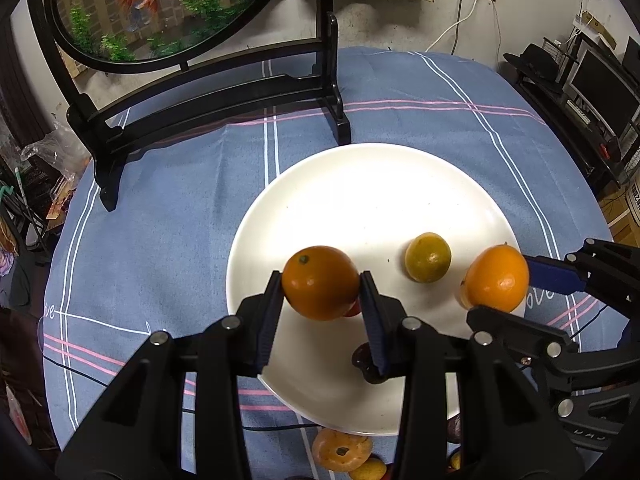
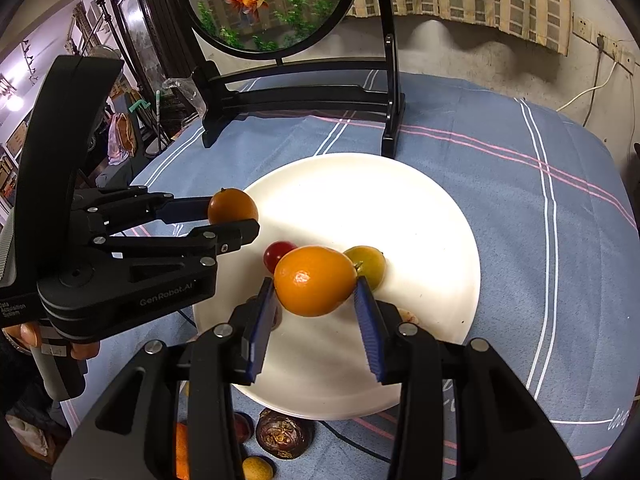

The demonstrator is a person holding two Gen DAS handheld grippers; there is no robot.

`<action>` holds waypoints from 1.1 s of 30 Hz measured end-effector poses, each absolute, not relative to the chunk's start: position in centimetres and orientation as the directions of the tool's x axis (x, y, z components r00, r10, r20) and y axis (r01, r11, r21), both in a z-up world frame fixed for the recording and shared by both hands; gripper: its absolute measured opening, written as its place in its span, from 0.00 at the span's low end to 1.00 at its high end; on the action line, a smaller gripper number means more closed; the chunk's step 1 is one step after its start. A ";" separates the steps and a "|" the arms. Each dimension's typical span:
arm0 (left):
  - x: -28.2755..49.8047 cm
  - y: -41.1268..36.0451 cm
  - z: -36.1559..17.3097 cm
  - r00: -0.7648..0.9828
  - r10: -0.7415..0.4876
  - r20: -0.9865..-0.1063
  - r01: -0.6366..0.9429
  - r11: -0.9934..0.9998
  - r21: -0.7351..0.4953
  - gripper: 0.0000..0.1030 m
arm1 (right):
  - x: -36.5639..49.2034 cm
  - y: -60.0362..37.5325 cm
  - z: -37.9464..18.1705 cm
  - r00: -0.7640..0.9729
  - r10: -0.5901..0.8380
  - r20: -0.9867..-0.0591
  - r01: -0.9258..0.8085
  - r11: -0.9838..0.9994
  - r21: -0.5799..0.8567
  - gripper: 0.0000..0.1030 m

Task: Organize fruits
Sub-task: 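Lower the orange and tangerine onto the plate and open both grippers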

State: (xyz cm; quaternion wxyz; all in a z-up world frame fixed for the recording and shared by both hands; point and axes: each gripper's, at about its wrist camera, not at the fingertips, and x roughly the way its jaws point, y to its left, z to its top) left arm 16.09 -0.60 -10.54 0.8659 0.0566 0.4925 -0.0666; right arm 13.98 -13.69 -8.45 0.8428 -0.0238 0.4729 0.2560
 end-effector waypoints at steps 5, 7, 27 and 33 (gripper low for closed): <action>16.3 -0.6 -11.0 0.496 -0.052 -0.867 0.168 0.985 0.037 0.38 | 14.2 -13.6 -8.6 0.418 0.396 -0.818 -0.451 0.872 0.192 0.39; 16.4 -0.7 -11.3 0.490 -0.046 -0.870 0.170 0.984 0.043 0.38 | 14.3 -13.4 -8.7 0.418 0.391 -0.820 -0.453 0.872 0.185 0.39; 14.0 0.5 -6.9 0.610 -0.080 -0.788 0.149 0.989 0.015 0.86 | 11.3 -16.9 -2.7 0.617 0.356 -0.702 -0.388 0.914 0.122 0.68; 11.0 0.0 -2.8 0.675 -0.112 -0.729 0.170 0.985 0.006 0.87 | 5.7 -19.5 3.8 0.816 0.324 -0.479 -0.345 0.938 0.047 0.97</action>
